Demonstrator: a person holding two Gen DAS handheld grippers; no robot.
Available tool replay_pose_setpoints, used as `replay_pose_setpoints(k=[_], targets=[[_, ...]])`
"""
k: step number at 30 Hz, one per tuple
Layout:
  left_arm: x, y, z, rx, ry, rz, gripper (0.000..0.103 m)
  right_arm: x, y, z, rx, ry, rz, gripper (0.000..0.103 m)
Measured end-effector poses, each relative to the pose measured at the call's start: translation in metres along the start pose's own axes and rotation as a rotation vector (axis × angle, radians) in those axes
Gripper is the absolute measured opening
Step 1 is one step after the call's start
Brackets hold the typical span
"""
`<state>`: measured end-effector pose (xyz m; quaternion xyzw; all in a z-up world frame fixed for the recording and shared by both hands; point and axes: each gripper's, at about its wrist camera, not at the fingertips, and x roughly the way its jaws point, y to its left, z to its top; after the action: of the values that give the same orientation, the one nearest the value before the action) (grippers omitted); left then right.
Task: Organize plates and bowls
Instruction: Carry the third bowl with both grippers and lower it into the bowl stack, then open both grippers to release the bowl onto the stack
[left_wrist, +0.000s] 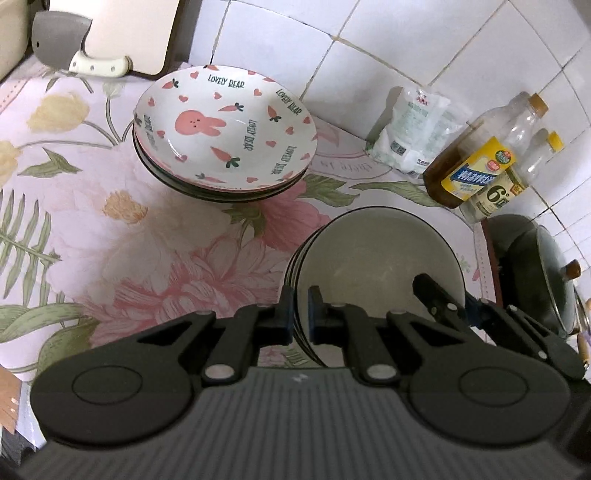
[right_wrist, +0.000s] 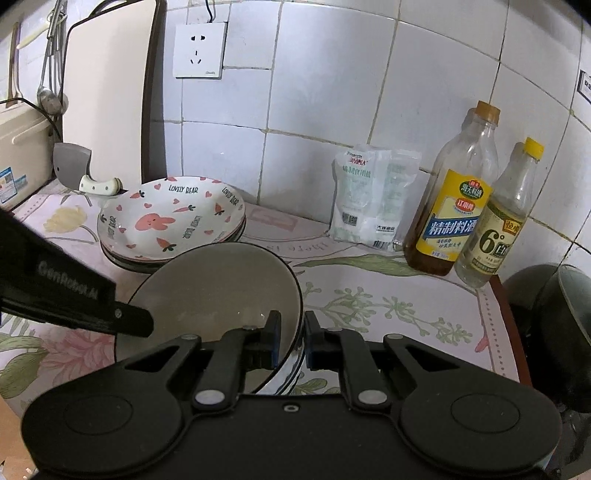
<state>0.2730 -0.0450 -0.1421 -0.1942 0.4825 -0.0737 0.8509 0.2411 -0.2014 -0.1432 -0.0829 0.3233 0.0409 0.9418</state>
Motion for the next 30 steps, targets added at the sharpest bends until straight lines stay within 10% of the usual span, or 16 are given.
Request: replay_pose_setpoints(k=[12,30], targets=[[0.002,0.016,-0.003,-0.061,-0.02,-0.008,0.008,0.013,-0.003,-0.002,-0.058,-0.005,0.025,0.021],[-0.055,0.012,-0.047,0.143,-0.133,-0.243,0.011,-0.102,-0.052,-0.035,0.088,-0.172,0.225,0.065]])
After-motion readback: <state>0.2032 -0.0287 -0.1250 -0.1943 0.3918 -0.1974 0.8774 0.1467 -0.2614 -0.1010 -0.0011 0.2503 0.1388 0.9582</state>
